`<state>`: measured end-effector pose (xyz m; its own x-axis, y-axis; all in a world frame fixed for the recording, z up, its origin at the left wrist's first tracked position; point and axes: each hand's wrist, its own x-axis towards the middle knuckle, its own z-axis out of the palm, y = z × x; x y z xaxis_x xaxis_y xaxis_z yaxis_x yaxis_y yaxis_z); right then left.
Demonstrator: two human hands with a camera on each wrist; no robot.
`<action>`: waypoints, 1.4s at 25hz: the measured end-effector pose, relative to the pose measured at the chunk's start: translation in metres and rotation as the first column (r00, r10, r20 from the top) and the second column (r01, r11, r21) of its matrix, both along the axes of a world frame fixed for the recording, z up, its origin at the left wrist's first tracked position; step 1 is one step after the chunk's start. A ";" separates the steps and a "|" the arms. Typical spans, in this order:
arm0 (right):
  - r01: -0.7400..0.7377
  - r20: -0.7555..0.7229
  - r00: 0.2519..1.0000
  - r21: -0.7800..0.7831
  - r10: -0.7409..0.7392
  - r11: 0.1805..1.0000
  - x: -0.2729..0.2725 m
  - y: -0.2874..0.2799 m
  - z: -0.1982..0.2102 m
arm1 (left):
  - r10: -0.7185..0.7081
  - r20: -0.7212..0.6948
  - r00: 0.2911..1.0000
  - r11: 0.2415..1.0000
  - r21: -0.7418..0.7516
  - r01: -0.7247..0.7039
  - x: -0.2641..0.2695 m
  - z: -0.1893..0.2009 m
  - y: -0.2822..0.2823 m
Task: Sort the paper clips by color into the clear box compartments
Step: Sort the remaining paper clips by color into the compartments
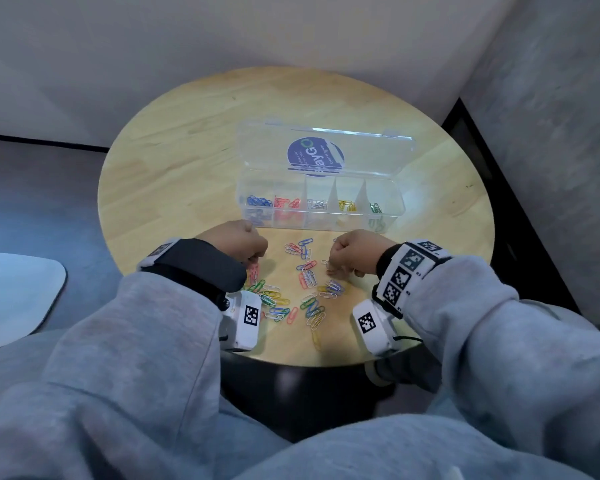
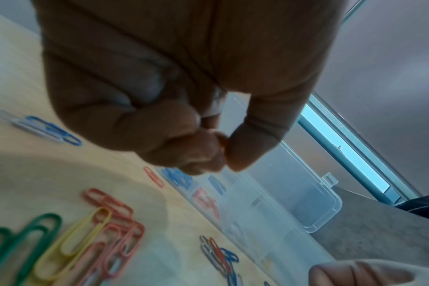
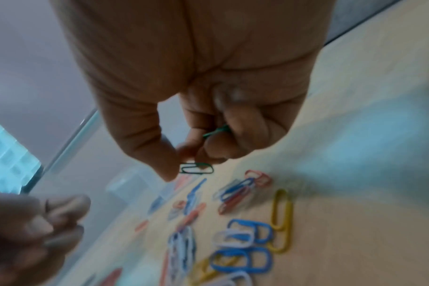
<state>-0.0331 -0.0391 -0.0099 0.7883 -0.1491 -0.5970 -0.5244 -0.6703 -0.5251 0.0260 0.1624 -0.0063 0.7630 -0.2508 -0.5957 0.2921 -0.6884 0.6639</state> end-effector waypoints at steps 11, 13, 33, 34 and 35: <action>0.226 -0.160 0.973 0.480 -0.168 0.848 -0.013 -0.004 0.002 | -0.329 0.046 0.943 0.881 0.376 0.289 -0.013 -0.012 0.006; 0.175 -0.178 0.978 0.409 -0.109 0.896 -0.016 0.000 0.001 | -0.354 0.023 0.935 0.857 0.407 0.315 -0.015 -0.012 0.001; -0.502 0.000 0.852 -0.284 0.523 0.817 -0.025 0.026 -0.011 | 0.024 -0.107 0.994 0.989 -0.142 -0.040 0.004 0.005 0.001; -0.490 0.004 0.859 -0.288 0.513 0.823 -0.025 0.025 -0.011 | 0.044 -0.117 0.992 0.984 -0.169 -0.063 0.003 0.007 0.001; -0.478 0.010 0.865 -0.283 0.501 0.831 -0.025 0.023 -0.011 | 0.057 -0.118 0.991 0.980 -0.185 -0.078 0.002 0.008 0.000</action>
